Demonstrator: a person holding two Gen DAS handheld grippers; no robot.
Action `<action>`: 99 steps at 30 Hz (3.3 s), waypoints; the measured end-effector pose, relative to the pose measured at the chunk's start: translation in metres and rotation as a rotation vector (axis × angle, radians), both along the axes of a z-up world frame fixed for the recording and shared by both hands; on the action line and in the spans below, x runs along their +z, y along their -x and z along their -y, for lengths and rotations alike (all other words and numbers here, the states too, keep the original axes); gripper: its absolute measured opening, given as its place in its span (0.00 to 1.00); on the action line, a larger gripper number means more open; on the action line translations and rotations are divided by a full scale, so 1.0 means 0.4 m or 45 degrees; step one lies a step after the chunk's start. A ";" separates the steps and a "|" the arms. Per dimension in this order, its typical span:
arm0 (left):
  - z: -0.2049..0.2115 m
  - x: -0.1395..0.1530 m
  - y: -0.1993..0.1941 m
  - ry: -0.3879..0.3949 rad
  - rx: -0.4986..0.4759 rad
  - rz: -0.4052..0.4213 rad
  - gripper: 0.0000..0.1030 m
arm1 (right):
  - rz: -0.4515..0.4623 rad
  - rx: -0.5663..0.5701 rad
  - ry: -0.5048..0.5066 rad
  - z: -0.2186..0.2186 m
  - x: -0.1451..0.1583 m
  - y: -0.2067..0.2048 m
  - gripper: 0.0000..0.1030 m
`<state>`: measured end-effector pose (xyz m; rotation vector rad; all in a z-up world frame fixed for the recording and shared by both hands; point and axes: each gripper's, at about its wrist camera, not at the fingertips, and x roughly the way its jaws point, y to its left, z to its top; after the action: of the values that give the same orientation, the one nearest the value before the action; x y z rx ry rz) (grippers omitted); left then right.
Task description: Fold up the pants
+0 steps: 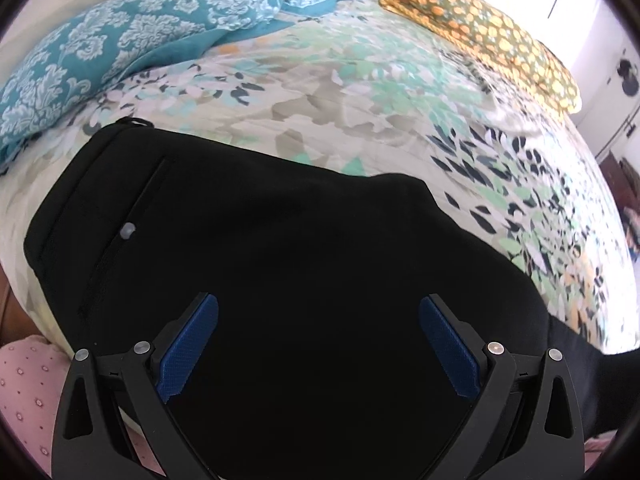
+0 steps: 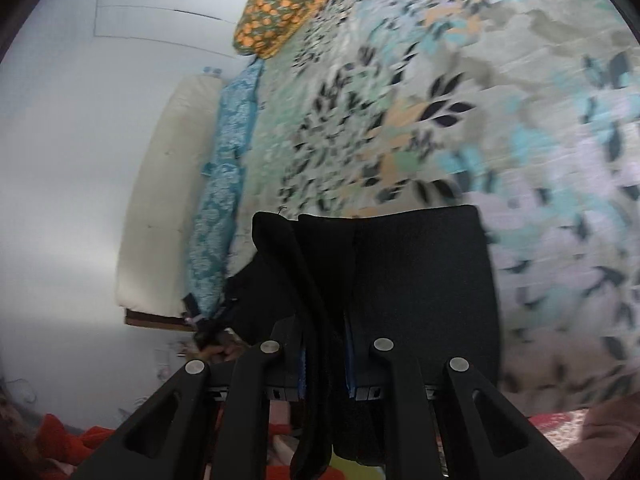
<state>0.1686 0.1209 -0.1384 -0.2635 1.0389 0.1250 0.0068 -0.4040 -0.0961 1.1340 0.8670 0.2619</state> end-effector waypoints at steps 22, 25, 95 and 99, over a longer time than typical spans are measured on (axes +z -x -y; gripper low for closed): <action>-0.025 0.073 0.084 0.363 -0.255 0.189 0.97 | -0.053 0.171 0.600 -0.457 -0.027 -0.302 0.74; 0.086 0.077 0.089 0.290 -0.475 0.195 0.85 | -0.054 0.106 0.756 -0.411 -0.009 -0.170 0.76; 0.270 -0.014 0.081 -0.243 -0.595 0.051 0.78 | -0.146 0.309 0.637 -0.405 -0.182 -0.100 0.85; 0.259 -0.006 0.081 -0.229 -0.566 0.062 0.80 | -0.147 0.326 0.691 -0.419 -0.179 -0.101 0.86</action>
<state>0.1363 0.0174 -0.1406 0.1298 1.0080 -0.1879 0.0471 -0.2365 -0.1676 0.5368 1.1054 0.1564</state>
